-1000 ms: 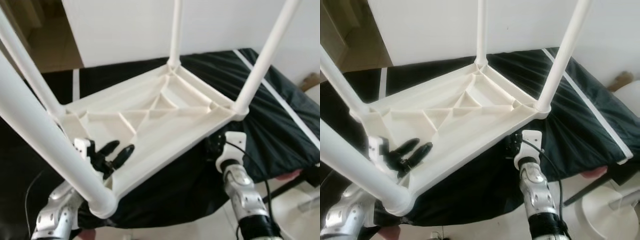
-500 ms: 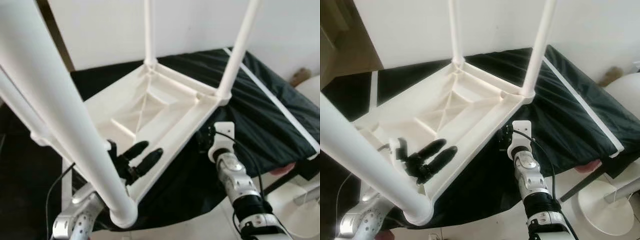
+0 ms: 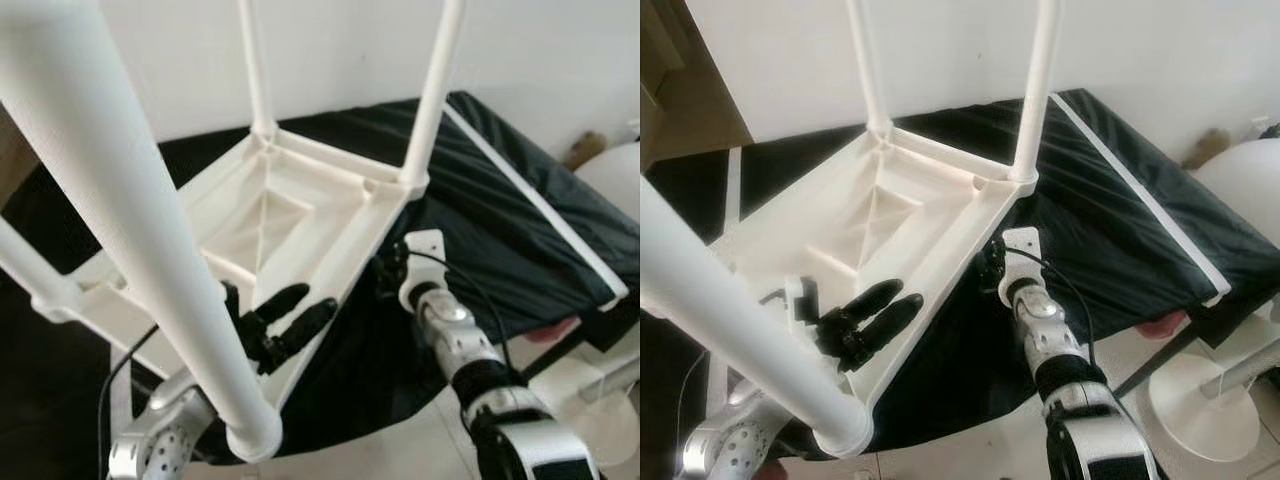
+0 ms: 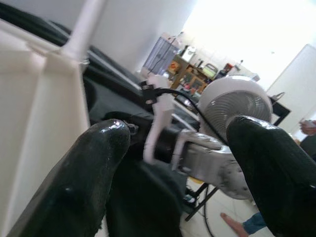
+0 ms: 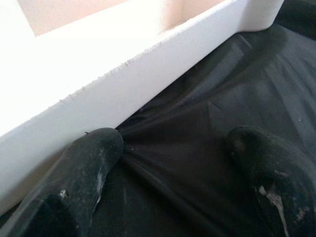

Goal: Building children table

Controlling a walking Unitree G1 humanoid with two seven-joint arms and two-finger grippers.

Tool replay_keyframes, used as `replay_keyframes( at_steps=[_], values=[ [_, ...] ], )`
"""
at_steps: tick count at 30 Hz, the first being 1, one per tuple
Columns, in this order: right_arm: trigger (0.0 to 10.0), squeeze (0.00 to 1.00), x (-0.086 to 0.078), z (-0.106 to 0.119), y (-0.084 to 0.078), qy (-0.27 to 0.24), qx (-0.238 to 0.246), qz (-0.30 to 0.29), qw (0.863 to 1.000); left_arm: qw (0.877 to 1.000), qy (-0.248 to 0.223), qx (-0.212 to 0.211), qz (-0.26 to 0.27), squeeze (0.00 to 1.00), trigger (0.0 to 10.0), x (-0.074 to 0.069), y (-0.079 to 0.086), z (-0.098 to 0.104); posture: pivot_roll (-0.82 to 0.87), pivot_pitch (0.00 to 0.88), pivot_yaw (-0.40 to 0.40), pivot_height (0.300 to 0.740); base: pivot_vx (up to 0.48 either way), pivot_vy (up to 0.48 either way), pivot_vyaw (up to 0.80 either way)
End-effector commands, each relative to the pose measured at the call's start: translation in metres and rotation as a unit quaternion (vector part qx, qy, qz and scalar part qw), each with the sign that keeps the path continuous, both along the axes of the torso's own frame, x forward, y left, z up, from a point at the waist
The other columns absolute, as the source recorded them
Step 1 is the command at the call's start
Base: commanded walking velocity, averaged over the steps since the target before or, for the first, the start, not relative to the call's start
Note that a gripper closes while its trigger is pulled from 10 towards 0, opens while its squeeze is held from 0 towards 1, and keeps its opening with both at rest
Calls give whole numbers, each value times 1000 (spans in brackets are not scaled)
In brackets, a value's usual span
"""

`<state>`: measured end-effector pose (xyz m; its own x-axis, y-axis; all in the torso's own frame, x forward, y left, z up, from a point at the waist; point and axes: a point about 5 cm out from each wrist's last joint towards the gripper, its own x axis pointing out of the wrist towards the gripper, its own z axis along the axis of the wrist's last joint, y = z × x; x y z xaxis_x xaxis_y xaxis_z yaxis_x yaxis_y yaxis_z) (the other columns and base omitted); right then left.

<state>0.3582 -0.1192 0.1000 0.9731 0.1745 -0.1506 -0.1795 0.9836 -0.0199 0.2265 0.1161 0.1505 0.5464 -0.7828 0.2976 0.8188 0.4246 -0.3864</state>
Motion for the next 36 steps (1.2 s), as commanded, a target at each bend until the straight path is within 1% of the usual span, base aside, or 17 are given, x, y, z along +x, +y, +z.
replay_keyframes(
  at_steps=[1,5,8,11,14,15,17,19,20,21,22,23,26,29,30,33,36],
  values=[
    [10000,0,-1,0,21,3,3,45,999,999,-13,-13,-38,0,10000,-6,-5,3,58,64,32,740,0,0,0],
    [10000,0,4,6,32,-6,1,69,998,999,-14,-19,-45,0,10000,-9,-9,5,61,68,30,740,0,0,0],
    [10000,0,4,6,32,-6,1,69,998,999,-14,-19,-45,0,10000,-9,-9,5,61,68,30,740,0,0,0],
    [10000,0,5,10,34,-20,-3,69,997,998,-16,-21,-51,0,10000,-10,-15,7,67,69,22,740,0,0,0],
    [10000,0,4,8,17,-35,2,2,999,999,-16,-1,-33,0,10000,-6,-13,3,69,74,15,740,0,0,0],
    [10000,0,4,8,17,-35,2,2,999,999,-16,-1,-33,0,10000,-6,-13,3,69,74,15,740,0,0,0],
    [10000,0,1,5,4,-38,20,-46,998,1000,-17,10,-20,0,10000,-2,-5,3,65,78,17,740,0,0,0],
    [10000,0,1,5,4,-38,20,-46,998,1000,-17,10,-20,0,10000,-2,-5,3,65,78,17,740,0,0,0],
    [10000,0,-4,3,-8,-48,22,-87,995,1000,-23,17,-12,0,10000,2,4,7,62,76,18,740,0,0,0],
    [10000,0,-4,3,-8,-48,22,-87,995,1000,-23,17,-12,0,10000,2,4,7,62,76,18,740,0,0,0],
    [10000,0,-8,2,-12,-53,23,-106,993,999,-29,25,-7,0,10000,6,11,9,55,74,24,740,0,0,0],
    [10000,0,-8,2,-12,-53,23,-106,993,999,-29,25,-7,0,10000,6,11,9,55,74,24,740,0,0,0],
    [10000,0,-16,-1,-16,-60,34,-118,991,998,-39,43,-2,0,10000,16,23,13,42,72,36,740,0,0,0],
    [10000,0,-16,-1,-15,-61,35,-115,991,998,-41,45,-7,0,10000,18,24,14,33,71,45,740,0,0,0],
    [10000,0,-13,-1,-14,-60,33,-106,992,998,-46,46,-23,0,10000,19,21,17,24,68,57,740,0,0,0],
    [10000,0,-11,0,-14,-58,33,-103,992,997,-48,45,-32,0,10000,20,19,18,24,68,57,740,0,0,0],
    [10000,0,-5,7,-14,-65,29,-75,995,996,-53,38,-58,0,10000,14,7,21,20,69,64,740,0,0,0]
  ],
)
